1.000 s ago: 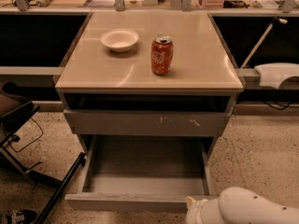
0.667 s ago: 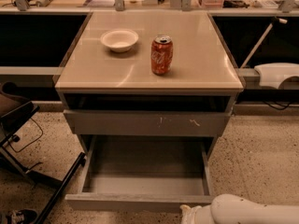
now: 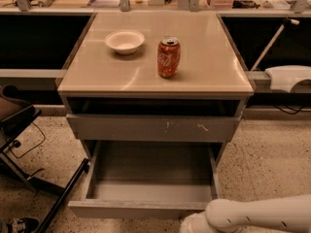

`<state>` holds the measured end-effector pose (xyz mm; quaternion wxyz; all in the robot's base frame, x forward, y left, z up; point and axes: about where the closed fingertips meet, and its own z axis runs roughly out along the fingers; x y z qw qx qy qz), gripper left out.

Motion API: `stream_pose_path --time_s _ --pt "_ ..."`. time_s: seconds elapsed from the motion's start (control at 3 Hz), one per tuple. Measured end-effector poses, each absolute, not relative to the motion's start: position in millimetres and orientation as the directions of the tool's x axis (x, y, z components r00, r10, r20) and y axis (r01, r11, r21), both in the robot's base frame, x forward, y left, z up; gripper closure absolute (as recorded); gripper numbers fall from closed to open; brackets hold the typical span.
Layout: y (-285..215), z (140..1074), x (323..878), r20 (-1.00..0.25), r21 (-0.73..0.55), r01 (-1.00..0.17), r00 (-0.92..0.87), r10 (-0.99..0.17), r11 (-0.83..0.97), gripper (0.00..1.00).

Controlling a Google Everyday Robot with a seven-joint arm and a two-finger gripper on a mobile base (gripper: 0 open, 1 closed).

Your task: Close middle drawer

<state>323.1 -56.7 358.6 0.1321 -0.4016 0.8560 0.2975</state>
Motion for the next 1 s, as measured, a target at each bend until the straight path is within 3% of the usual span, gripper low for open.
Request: stream_pose_path --time_s 1.0 --pt "-72.1 419.4 422.3 -0.579 0.223 -0.796 -0.573 -0.58 0.563 0.0"
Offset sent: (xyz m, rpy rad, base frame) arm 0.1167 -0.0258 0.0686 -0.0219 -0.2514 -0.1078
